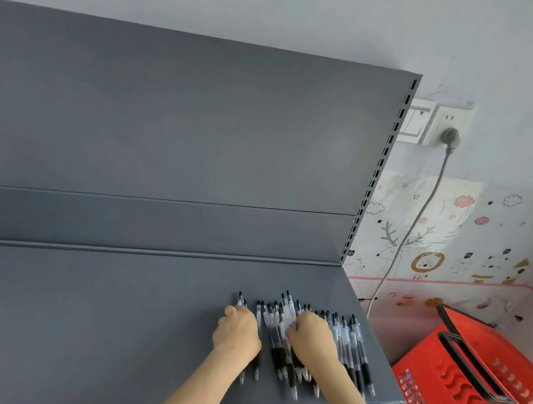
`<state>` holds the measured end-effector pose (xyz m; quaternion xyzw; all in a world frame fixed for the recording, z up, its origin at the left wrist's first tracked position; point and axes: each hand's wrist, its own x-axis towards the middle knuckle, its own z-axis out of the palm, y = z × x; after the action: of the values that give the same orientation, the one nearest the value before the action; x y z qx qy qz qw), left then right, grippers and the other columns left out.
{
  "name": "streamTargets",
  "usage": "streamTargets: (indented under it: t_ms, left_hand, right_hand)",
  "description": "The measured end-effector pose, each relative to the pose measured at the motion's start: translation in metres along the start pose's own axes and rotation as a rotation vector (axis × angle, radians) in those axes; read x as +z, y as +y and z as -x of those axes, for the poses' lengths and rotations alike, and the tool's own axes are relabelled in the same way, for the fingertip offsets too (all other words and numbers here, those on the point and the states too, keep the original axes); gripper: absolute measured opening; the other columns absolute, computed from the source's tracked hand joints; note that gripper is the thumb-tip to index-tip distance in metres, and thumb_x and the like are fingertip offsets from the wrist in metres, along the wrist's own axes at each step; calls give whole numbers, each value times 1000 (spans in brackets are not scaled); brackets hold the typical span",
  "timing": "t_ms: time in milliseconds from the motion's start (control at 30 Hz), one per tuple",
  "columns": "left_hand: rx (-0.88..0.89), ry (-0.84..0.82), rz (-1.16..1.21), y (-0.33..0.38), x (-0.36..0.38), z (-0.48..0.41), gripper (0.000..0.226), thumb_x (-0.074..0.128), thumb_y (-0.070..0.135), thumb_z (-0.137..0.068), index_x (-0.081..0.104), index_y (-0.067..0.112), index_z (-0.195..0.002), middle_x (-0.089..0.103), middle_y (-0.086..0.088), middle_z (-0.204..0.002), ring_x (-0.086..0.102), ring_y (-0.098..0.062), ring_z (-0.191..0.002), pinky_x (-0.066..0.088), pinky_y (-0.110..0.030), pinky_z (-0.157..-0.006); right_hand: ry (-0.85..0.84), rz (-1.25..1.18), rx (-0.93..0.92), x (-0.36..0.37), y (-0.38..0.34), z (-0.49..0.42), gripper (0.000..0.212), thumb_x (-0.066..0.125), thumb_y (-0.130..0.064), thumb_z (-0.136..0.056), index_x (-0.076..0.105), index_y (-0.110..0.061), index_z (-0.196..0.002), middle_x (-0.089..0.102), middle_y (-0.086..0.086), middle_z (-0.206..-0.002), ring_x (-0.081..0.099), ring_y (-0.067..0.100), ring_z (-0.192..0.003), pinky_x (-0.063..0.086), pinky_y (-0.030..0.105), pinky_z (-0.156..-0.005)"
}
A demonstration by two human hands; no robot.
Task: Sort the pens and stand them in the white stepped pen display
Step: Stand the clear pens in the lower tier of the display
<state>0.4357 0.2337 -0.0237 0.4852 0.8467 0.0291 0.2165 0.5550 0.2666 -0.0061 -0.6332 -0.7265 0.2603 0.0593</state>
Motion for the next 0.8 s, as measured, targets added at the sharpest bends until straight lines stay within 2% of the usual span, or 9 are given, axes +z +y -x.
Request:
streamTargets:
  t_ms: [100, 167, 267, 367, 500, 633, 700, 800]
  left_hand:
    - [-38, 15, -5, -5, -6, -7, 57, 51, 2, -88, 27, 0, -139, 35, -14, -131, 45, -28, -118, 46, -33, -93]
    - [-62, 17, -14, -14, -11, -11, 53, 49, 1, -88, 30, 1, -138, 36, -14, -131, 46, -27, -117, 46, -32, -93]
    - [-126, 43, -22, -33, -17, -13, 51, 48, 1, -89, 32, 4, -137, 37, -12, -130, 45, -26, -116, 45, -32, -93]
    - [-163, 94, -35, -55, -19, -12, 46, 44, 2, -90, 34, 6, -135, 37, -10, -129, 43, -24, -117, 44, -30, -91]
    - [-163, 141, -61, -79, -21, -7, 41, 43, 0, -90, 38, 7, -130, 38, -9, -127, 43, -22, -114, 45, -28, -87]
    - [-179, 156, -8, -97, -26, 0, 36, 38, -3, -91, 41, 7, -125, 42, -9, -125, 47, -23, -113, 44, -30, -86]
    - [-177, 157, 70, -108, -29, 5, 32, 37, -3, -91, 42, 5, -121, 44, -10, -121, 49, -24, -106, 44, -30, -82]
    - [-120, 188, 244, -127, -37, 17, 20, 34, -1, -93, 44, 3, -110, 45, -10, -106, 45, -18, -76, 39, -23, -64]
  right_hand:
    - [-9, -165, -79, -6, 9, -1, 46, 56, -10, -87, 28, -14, -51, 28, 0, -48, 23, 12, -42, 23, 16, -40]
    - [-25, -307, -100, -11, 12, 2, 34, 59, -13, -87, 42, -10, -58, 36, 4, -52, 27, 12, -43, 27, 9, -38]
    - [-101, -567, -62, -15, 16, 6, 20, 61, -12, -88, 55, -5, -70, 37, 3, -52, 28, 11, -41, 28, 14, -36]
    - [-174, -715, -26, -15, 13, 10, 25, 59, -8, -89, 54, -7, -65, 38, -1, -51, 30, 11, -42, 28, 17, -38]
    - [-238, -807, -41, -5, -1, 14, 41, 58, -4, -88, 42, -13, -52, 30, -2, -48, 26, 12, -44, 24, 17, -37]
    - [-311, -825, -70, 9, -23, 17, 35, 56, -5, -89, 44, -11, -58, 34, -1, -49, 29, 11, -43, 25, 17, -39]
    - [-332, -837, -82, 14, -35, 18, 35, 57, -5, -89, 46, -12, -57, 35, -3, -47, 31, 10, -42, 28, 17, -41]
    - [-366, -838, -125, 20, -56, 21, 32, 58, -7, -89, 49, -13, -59, 35, -3, -49, 30, 11, -45, 30, 20, -47]
